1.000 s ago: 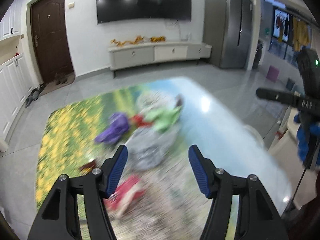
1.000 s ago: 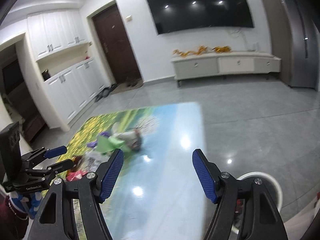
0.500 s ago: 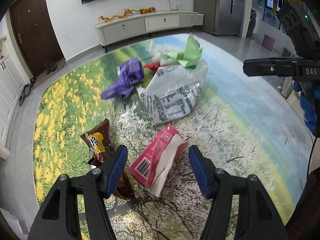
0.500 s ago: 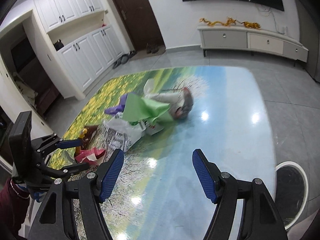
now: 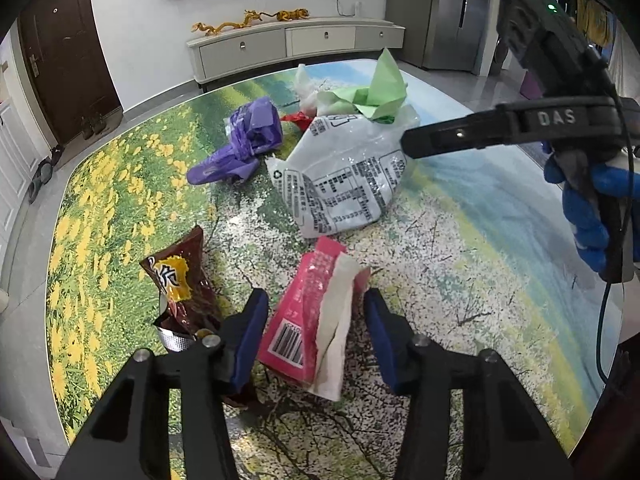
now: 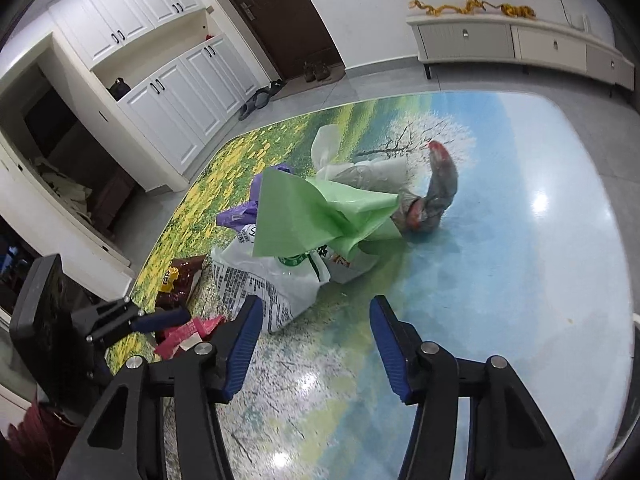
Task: Collect trash
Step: 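Grasp the pink-and-white wrapper with the left tool while the right tool grasps the white printed bag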
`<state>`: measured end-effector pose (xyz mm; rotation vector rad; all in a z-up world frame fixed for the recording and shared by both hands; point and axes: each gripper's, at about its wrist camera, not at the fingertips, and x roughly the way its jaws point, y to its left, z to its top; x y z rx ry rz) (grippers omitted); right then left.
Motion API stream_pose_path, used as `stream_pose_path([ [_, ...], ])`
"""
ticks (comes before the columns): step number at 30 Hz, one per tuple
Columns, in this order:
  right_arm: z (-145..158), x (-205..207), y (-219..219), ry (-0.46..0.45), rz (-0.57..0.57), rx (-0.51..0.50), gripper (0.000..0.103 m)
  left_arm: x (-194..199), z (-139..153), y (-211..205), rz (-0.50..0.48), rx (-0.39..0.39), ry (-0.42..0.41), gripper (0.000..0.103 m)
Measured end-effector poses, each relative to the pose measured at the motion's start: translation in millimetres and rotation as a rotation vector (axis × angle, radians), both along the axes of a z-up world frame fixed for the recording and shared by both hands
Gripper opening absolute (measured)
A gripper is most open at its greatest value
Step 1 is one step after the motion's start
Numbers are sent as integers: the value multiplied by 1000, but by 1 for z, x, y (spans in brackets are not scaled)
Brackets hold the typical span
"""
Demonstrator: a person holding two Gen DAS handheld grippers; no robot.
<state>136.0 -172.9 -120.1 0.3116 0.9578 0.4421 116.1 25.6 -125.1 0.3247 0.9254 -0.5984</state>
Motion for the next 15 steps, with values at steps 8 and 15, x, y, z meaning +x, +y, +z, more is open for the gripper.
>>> stream_pose_path([
  [8, -10, 10, 0, 40, 11, 72, 36, -3, -2, 0, 15, -20, 18, 35],
  [15, -19, 16, -3, 65, 7, 138, 14, -9, 2, 4, 54, -59, 22, 32],
])
